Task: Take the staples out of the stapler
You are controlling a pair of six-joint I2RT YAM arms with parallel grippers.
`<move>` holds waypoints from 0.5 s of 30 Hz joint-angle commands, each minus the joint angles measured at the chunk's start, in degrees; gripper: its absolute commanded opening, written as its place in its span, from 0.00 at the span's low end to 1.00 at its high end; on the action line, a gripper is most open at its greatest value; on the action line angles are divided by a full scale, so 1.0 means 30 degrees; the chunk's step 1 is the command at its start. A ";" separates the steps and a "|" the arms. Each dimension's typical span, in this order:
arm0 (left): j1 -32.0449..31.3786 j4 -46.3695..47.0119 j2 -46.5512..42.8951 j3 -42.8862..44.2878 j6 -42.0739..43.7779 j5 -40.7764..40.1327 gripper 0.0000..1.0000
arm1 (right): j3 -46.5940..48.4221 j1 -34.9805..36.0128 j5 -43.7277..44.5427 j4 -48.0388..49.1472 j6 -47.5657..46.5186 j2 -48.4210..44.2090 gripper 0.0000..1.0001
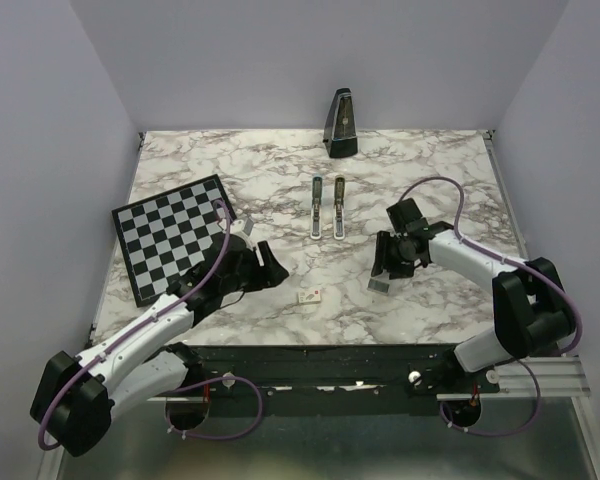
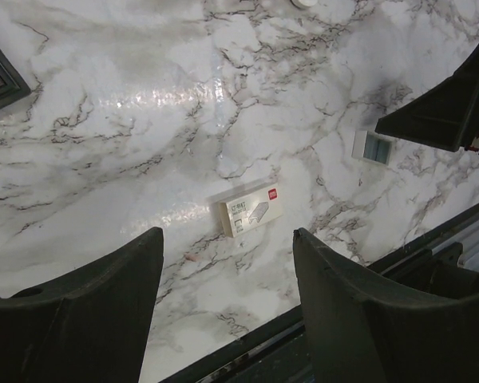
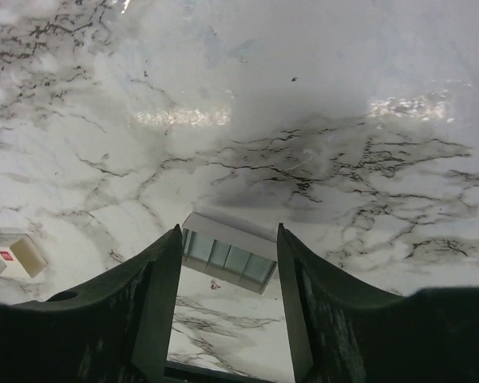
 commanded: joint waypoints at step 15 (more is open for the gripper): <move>-0.1067 0.1380 0.1510 -0.0140 -0.0839 0.0327 0.73 | -0.2194 0.1318 -0.5727 0.3551 -0.1079 0.0126 0.54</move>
